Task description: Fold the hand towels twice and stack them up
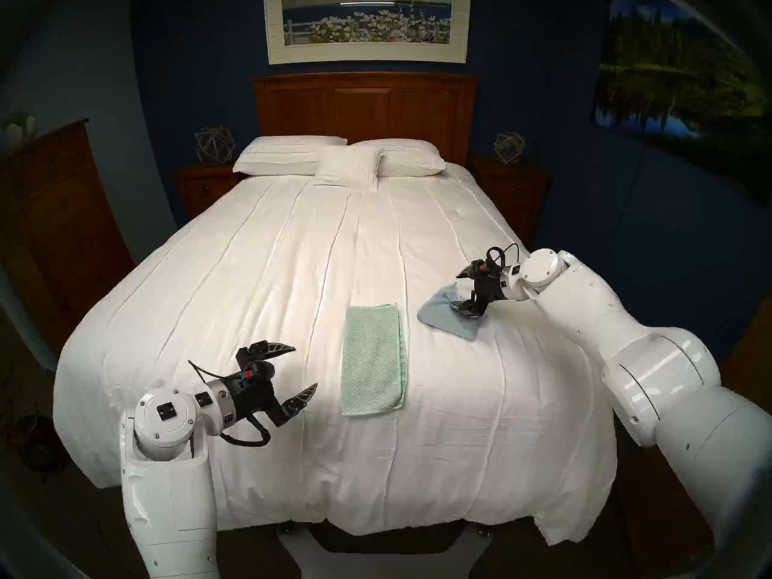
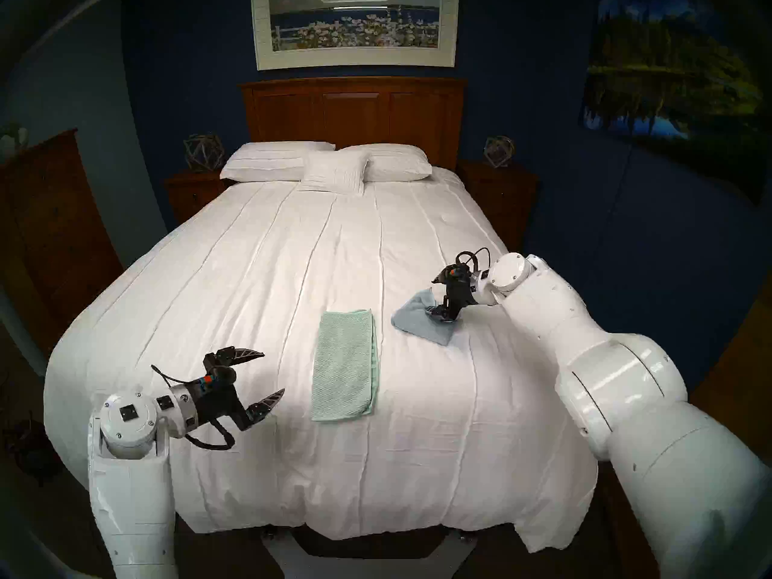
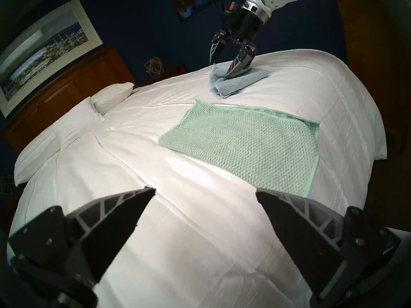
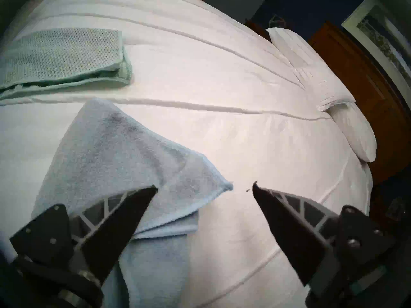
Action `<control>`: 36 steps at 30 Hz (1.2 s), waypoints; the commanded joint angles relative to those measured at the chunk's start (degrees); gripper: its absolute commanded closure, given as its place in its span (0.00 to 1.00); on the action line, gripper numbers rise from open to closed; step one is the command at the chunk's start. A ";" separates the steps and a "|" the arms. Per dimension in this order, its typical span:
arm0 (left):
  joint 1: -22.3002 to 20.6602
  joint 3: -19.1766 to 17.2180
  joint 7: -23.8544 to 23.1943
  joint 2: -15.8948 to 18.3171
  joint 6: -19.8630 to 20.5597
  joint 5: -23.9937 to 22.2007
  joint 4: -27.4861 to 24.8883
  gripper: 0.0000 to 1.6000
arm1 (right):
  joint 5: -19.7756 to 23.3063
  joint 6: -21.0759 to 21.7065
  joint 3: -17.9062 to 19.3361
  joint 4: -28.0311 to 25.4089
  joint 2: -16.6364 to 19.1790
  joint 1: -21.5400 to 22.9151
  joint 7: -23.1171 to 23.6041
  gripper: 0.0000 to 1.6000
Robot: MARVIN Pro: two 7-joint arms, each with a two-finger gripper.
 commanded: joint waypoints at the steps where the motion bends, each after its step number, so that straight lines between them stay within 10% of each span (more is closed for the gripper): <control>1: -0.16 0.01 0.01 0.06 -0.07 -0.25 -0.71 0.00 | -2.39 -1.65 -1.52 0.31 -2.53 6.00 -1.24 0.00; 14: -0.10 -0.01 -0.01 0.05 -0.05 -0.35 -0.88 0.00 | -8.77 -11.75 -4.46 6.15 0.13 8.94 -2.97 0.00; 22: -0.12 -0.01 -0.02 0.05 -0.06 -0.34 -0.85 0.00 | -0.10 -18.79 3.84 4.33 1.69 9.39 -0.16 0.00; 36: -0.40 0.00 0.01 0.08 -0.07 -0.07 -0.17 0.00 | 4.01 -23.01 6.15 4.69 7.14 1.22 12.35 0.00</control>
